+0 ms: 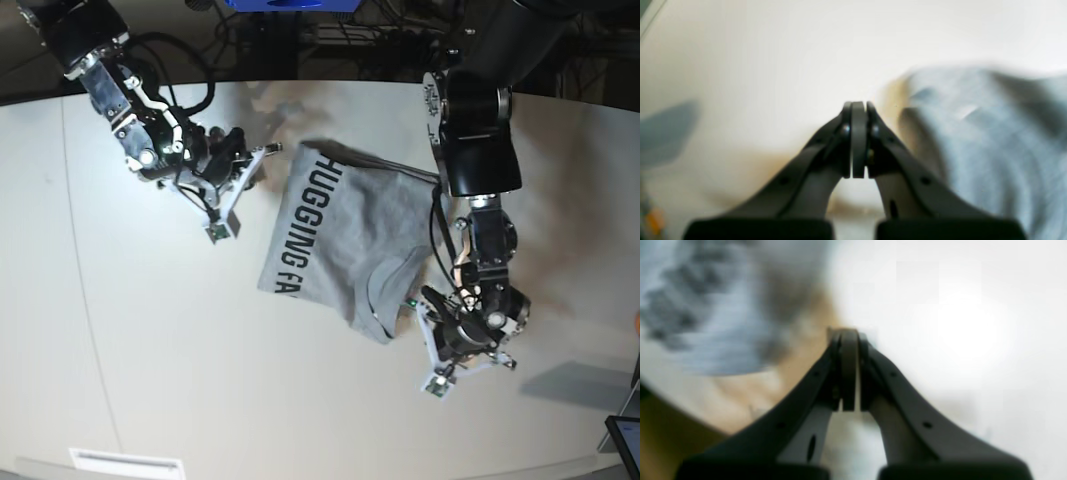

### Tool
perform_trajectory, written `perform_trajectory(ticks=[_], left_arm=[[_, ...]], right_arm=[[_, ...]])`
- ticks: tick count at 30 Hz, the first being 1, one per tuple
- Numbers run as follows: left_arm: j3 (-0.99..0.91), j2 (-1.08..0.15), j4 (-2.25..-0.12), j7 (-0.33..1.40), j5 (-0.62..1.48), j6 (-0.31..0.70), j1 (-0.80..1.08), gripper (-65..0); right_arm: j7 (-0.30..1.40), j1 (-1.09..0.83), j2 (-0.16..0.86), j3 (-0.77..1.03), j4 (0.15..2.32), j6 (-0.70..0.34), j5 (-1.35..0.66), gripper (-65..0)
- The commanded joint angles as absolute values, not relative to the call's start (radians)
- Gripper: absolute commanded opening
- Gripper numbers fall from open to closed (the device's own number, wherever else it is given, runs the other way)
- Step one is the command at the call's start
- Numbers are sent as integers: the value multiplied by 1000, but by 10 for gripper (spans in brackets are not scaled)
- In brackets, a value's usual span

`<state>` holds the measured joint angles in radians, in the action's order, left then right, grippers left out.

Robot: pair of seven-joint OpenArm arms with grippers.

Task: Fold the T-shirt properly
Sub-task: 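Grasp the flipped bundle's corners with both grippers and rotate it, then regrasp the bundle's sides with both grippers and turn it further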

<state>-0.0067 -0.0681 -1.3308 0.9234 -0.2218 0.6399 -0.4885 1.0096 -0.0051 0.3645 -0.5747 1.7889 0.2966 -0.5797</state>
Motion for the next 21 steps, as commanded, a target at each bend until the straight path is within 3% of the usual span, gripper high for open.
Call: perform_trajectory(ticks=[1, 11, 15, 21], left_arm=[[-7, -82, -1408, 932, -214, 638, -498, -650], [-10, -125, -2017, 1167, -214, 698, -31, -650], [-13, -119, -2037, 1164, -213, 698, 120, -650], [-108, -87, -2041, 1109, -76, 698, 272, -650]], right_arm=[[995, 10, 372, -559, 1808, 303, -587, -635], [993, 133, 420, -450, 1796, 300, -587, -634], [987, 225, 410, -453, 1732, 277, -587, -634], [926, 326, 375, -453, 1601, 96, -587, -637]])
